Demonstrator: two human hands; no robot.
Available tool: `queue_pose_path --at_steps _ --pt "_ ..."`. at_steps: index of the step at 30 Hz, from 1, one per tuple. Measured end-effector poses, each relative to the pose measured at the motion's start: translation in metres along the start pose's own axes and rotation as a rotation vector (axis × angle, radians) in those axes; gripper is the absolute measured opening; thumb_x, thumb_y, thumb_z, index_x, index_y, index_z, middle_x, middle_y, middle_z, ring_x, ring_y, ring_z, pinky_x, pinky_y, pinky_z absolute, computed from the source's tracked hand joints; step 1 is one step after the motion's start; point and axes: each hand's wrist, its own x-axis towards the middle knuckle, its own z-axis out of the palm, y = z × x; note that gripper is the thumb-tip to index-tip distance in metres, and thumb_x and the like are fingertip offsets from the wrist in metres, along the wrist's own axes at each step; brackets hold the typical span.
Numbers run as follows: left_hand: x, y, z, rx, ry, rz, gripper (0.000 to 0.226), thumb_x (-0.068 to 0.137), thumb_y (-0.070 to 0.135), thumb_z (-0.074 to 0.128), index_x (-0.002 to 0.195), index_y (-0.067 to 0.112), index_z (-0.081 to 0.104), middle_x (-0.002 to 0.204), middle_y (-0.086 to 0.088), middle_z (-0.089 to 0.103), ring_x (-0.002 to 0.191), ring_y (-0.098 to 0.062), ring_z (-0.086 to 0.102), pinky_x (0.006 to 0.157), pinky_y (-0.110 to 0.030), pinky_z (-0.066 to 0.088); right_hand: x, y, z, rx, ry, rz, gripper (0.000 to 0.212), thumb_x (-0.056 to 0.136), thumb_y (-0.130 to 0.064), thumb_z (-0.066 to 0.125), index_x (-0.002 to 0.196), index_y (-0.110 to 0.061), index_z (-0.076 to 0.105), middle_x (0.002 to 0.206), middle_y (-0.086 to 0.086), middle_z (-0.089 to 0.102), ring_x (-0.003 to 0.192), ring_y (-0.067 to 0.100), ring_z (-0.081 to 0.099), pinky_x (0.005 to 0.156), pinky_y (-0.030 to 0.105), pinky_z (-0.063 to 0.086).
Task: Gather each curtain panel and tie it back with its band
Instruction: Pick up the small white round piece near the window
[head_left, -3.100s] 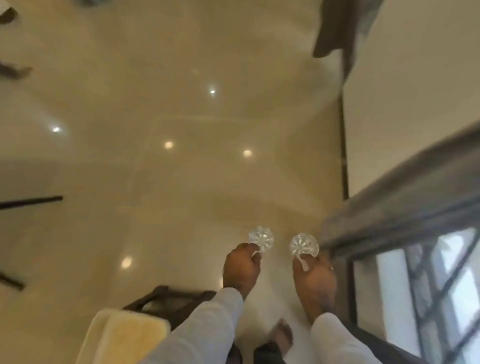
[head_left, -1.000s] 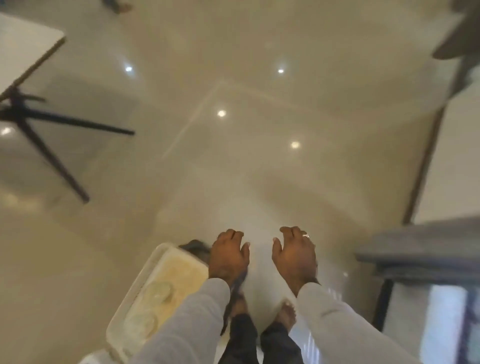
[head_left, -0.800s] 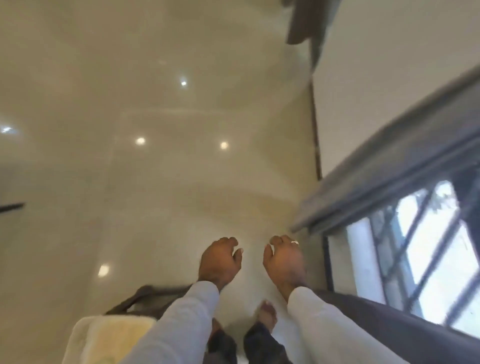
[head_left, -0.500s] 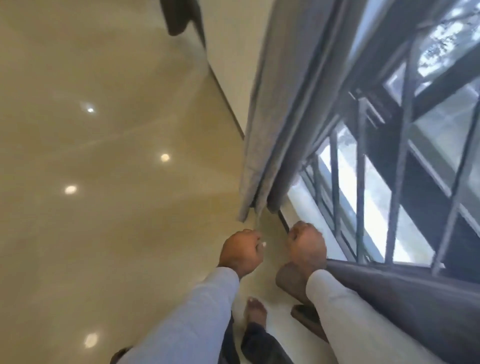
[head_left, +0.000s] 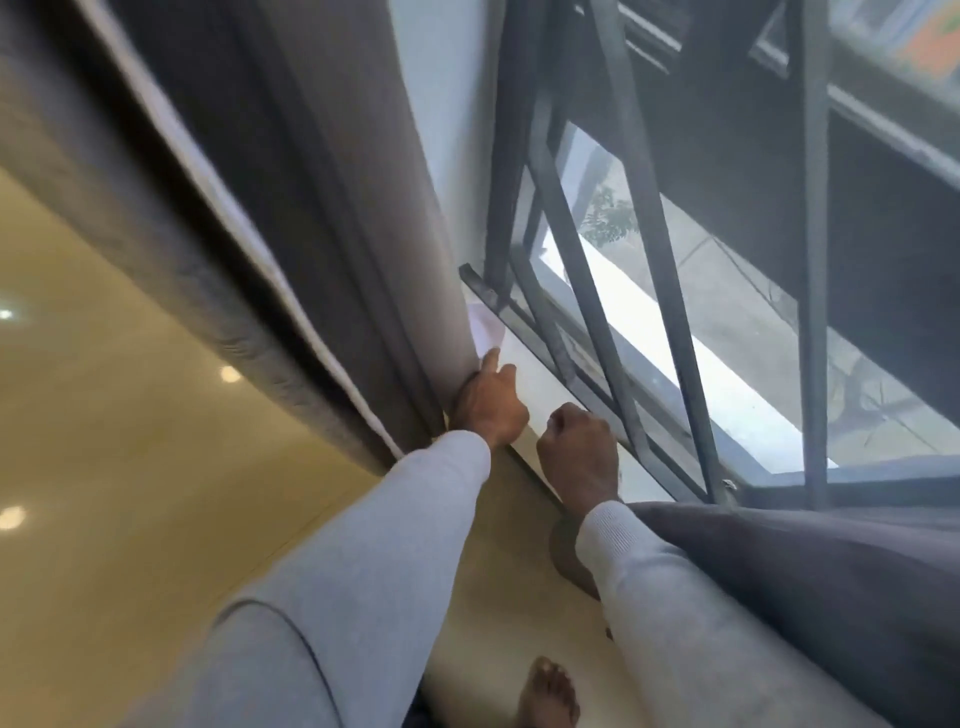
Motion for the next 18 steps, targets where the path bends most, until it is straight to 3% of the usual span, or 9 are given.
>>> queue_pose_path --at_steps 4,7,10,13,18 --pt "0.038 -0.008 0.017 0.040 0.003 -0.048 0.047 0.099 0.017 0.058 0.146 0.020 0.056 0.179 0.000 0.014 0.137 -0.038 0.056 0.109 -0.044 0.051 0.016 0.013 0.023 -0.016 0.015 0.000 0.023 0.098 -0.030 0.052 0.090 -0.019 0.071 0.083 0.000 0.070 0.070 0.018 0.064 0.072 0.038 0.063" --pt "0.054 -0.016 0.021 0.068 -0.011 -0.057 0.041 0.098 0.016 0.060 0.139 0.013 0.059 0.169 -0.007 0.033 0.130 -0.039 0.059 0.105 -0.044 0.052 0.022 0.017 0.029 -0.020 0.004 -0.010 0.024 0.099 -0.028 0.053 0.095 -0.016 0.073 0.088 0.005 0.073 0.074 0.023 0.068 0.074 0.038 0.063" --pt "0.057 -0.020 0.021 0.085 0.004 -0.008 0.033 0.097 0.012 0.058 0.129 0.004 0.064 0.142 -0.015 0.053 0.122 -0.042 0.062 0.100 -0.046 0.055 0.023 0.021 0.033 -0.002 0.006 -0.011 0.025 0.099 -0.031 0.052 0.095 -0.018 0.073 0.088 0.004 0.074 0.075 0.023 0.069 0.075 0.043 0.065" --pt "0.041 -0.022 0.022 0.027 0.042 -0.017 0.030 0.098 0.013 0.059 0.127 0.004 0.063 0.135 -0.016 0.058 0.118 -0.043 0.063 0.099 -0.050 0.058 0.017 0.021 0.026 0.013 0.019 -0.028 0.026 0.100 -0.032 0.050 0.091 -0.018 0.071 0.085 0.003 0.072 0.074 0.023 0.067 0.073 0.042 0.064" --pt "-0.037 -0.029 0.025 0.047 0.042 0.053 0.030 0.101 0.020 0.059 0.129 0.010 0.064 0.141 -0.010 0.054 0.120 -0.046 0.061 0.096 -0.054 0.056 -0.005 0.007 -0.014 0.037 0.009 -0.052 0.028 0.098 -0.030 0.052 0.092 -0.014 0.074 0.087 0.009 0.075 0.077 0.031 0.069 0.071 0.042 0.061"
